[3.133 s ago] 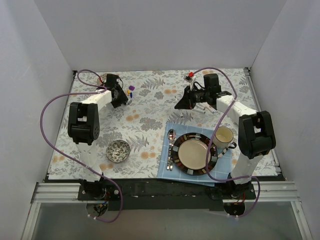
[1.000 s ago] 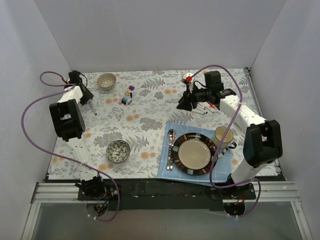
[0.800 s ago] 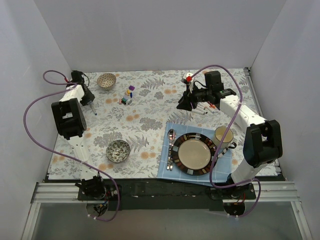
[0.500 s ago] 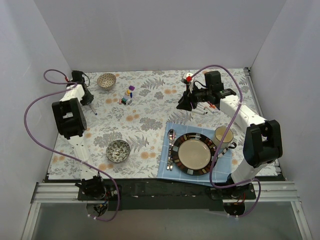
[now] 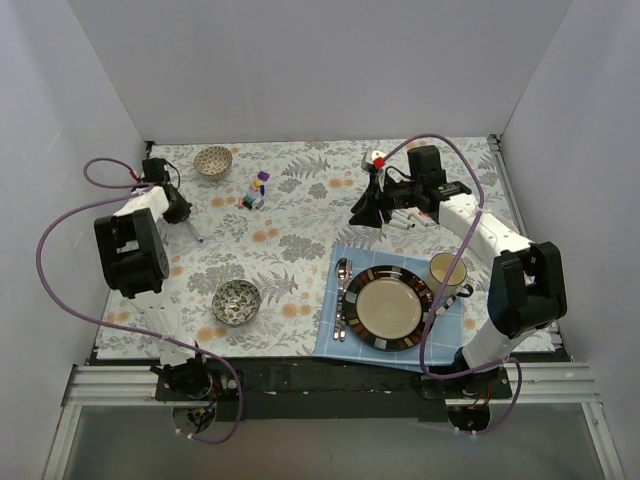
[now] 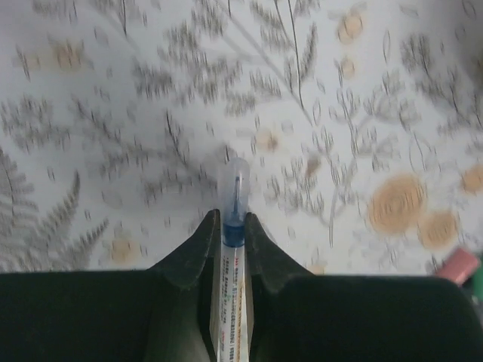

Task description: Open the pen caps

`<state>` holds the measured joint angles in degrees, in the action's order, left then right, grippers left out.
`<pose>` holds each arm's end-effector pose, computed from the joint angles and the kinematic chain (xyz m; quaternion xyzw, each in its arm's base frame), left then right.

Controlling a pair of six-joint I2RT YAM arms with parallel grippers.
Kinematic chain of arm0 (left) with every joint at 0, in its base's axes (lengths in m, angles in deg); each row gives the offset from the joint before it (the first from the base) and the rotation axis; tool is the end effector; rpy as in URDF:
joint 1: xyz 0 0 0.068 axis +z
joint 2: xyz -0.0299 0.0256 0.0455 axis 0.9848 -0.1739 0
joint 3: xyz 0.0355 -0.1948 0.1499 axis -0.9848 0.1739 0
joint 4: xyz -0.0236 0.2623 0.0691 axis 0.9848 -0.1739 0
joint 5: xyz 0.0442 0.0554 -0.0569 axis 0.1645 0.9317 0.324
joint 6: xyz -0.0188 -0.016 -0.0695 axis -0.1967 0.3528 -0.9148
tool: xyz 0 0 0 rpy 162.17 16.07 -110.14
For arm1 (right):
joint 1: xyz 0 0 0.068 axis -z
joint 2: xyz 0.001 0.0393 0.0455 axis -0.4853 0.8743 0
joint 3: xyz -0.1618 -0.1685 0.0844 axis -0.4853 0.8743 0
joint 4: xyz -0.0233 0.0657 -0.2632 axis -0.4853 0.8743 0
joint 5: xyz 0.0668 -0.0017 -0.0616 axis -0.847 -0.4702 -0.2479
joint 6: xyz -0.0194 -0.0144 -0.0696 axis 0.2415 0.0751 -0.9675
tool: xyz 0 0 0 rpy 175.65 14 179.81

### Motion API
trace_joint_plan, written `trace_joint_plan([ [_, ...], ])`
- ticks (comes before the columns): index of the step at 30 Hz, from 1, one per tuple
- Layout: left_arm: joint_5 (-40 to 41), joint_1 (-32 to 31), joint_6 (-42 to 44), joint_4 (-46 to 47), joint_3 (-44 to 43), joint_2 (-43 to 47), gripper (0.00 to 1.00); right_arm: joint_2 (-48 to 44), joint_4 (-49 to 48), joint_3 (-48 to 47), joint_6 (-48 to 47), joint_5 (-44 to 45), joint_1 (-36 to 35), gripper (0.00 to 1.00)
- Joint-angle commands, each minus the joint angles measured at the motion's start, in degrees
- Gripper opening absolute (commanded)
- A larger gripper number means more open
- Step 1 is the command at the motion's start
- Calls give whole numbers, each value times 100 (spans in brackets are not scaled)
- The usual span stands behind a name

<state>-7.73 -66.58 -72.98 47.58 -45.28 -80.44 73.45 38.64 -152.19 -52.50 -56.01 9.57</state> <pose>0.4407 0.1128 0.1161 -0.6069 0.7454 -0.0591 0.2694 0.3494 0.1756 0.2470 -0.4854 0.6626 0.3799 0.4253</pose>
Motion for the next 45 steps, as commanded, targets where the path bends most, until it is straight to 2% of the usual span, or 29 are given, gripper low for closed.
trace_joint_plan([
  [1, -1483, -251, -615, 1224, 1378, 1989, 0, -353, -317, 139, -69, -732, -206, 48],
  [3, -1855, -478, -783, 1649, 2159, 2467, 0, -362, -352, 182, -25, -881, -303, 54],
  [6, -2409, -883, -1125, 2326, 2802, 3232, 0, -353, -492, 253, 158, -1013, -452, 60],
  [9, -2936, -1261, -1591, 3204, 3304, 3786, 0, -283, -843, 323, 519, -1241, -558, 63],
  [12, -3209, -1953, -2091, 4180, 3946, 4120, 0, -108, -1466, 402, 1397, -1479, -663, 63],
  [13, -3149, -2104, -2232, 4678, 4287, 4182, 0, -64, -1694, 515, 2121, -1479, -690, 63],
  [16, -2780, -2754, -2637, 5698, 4790, 4420, 0, 59, -3055, 962, 3258, -1392, -796, 63],
  [17, -2675, -3026, -2716, 5868, 5009, 4455, 0, 103, -3712, 1060, 3950, -1374, -831, 63],
  [20, -2157, -3483, -2980, 6457, 5370, 4569, 0, 252, -4507, 1350, 5024, -1190, -936, 66],
  [21, -2033, -3581, -3024, 6563, 5433, 4587, 0, 279, -4709, 1386, 5194, -1050, -989, 74],
  [22, -1823, -3652, -3060, 6755, 5512, 4640, 0, 314, -4624, 1395, 5326, -849, -998, 97],
  [25, -1497, -3854, -3139, 6985, 5696, 4736, 0, 420, -4439, 1378, 5468, -426, -1051, 98],
  [29, -1189, -4039, -3200, 7126, 5881, 4842, 0, 543, -4947, 1545, 5854, -555, -1103, 98],
  [34, -1039, -4259, -3262, 7363, 5943, 4728, 0, 806, -6545, 1826, 7135, -952, -1218, 98],
  [37, -934, -4443, -3271, 7495, 5934, 4596, 0, 956, -6873, 1844, 7515, -1057, -1235, 94],
  [40, -837, -4575, -3271, 7566, 5917, 4482, 0, 1009, -6970, 1782, 7665, -1136, -1235, 81],
  [43, -810, -4654, -3227, 7557, 5873, 4377, 0, 1044, -7154, 1747, 7850, -1216, -1235, 55],
  [44, -819, -4681, -3218, 7566, 5855, 4359, 0, 1070, -7198, 1747, 7920, -1259, -1235, 37],
  [45, -828, -4681, -3201, 7583, 5873, 4341, 0, 1088, -7277, 1747, 7964, -1268, -1235, 26],
])
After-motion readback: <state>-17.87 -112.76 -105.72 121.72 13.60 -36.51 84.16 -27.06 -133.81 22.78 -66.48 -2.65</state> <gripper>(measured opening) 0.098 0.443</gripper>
